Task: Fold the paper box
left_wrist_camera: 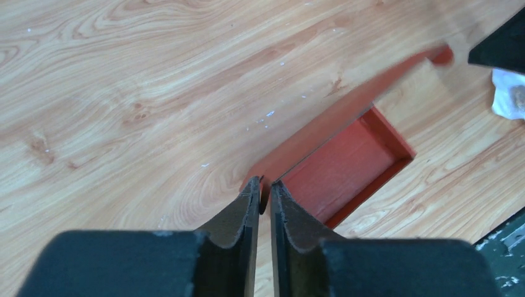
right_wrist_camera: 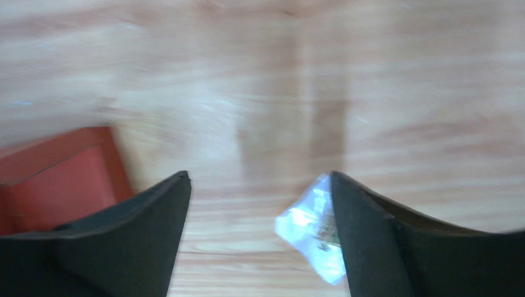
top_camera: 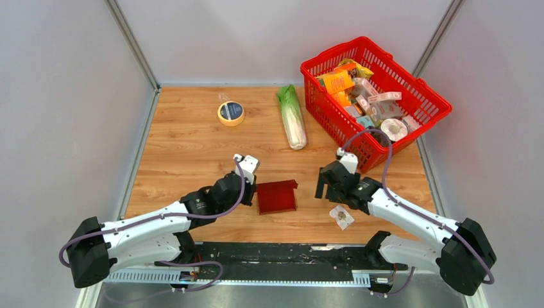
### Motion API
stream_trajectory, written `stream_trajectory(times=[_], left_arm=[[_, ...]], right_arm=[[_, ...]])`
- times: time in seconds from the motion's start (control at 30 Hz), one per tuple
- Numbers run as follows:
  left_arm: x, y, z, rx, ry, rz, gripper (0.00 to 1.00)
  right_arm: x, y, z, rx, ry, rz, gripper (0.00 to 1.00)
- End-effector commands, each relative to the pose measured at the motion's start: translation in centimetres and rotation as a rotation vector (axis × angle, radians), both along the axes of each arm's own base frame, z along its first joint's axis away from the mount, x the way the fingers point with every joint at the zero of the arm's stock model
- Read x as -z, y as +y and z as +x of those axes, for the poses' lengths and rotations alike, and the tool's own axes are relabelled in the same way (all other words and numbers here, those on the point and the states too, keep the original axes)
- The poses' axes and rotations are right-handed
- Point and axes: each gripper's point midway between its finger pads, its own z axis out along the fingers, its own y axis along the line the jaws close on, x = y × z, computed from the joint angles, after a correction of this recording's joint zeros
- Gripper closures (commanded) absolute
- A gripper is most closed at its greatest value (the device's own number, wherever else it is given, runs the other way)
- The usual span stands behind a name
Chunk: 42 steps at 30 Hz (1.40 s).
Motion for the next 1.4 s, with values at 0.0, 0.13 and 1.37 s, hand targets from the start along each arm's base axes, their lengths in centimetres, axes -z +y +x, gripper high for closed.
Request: stream_trajectory(times=[0.0, 0.13, 1.37], left_arm=[[-1.8, 0.0, 0.0, -0.014, -0.023, -0.049, 0.73], [-3.0, 0.0, -0.1, -0.014, -0.034, -0.092, 0.51], [-7.9, 1.8, -2.9, 0.026, -0.050, -0.262, 0.42]], right_arm=[[2.9, -4.5, -3.9, 0.203, 0.236, 0.002, 0.06], [3.1, -5.7, -5.0, 0.230, 0.326, 0.001, 0.00], [6.9, -5.0, -4.3, 0.520, 0.514, 0.144, 0.02]])
